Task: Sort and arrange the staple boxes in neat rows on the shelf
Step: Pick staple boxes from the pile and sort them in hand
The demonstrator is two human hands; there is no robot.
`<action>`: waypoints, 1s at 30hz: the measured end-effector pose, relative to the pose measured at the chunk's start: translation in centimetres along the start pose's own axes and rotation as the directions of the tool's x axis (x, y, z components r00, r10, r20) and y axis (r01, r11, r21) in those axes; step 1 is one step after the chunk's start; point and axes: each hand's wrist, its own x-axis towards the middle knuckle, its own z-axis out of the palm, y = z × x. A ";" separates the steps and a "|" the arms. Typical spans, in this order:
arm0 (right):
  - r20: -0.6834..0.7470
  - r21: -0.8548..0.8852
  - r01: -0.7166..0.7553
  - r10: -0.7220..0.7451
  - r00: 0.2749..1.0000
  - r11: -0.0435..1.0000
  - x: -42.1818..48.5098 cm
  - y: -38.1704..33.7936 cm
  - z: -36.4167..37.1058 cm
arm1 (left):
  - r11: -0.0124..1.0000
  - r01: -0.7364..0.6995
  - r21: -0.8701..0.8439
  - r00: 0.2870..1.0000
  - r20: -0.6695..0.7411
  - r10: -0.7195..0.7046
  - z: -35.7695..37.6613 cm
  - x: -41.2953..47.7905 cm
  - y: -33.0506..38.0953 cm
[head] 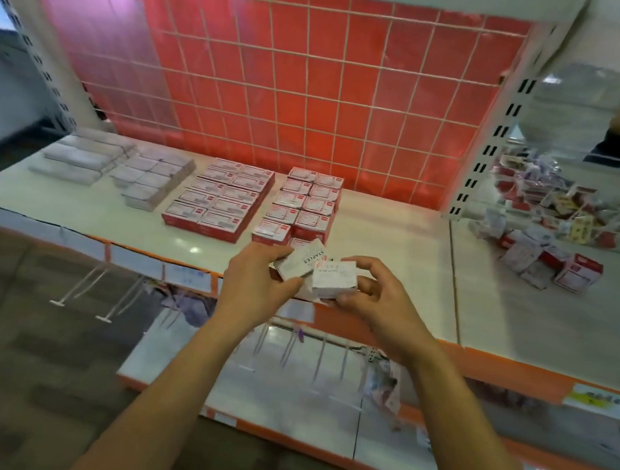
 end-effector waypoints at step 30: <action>0.026 -0.346 0.128 -0.127 0.992 0.929 12.8 -0.6 23.1 | 0.976 0.205 0.072 0.975 -0.104 -0.197 -15.2 5.2 -19.3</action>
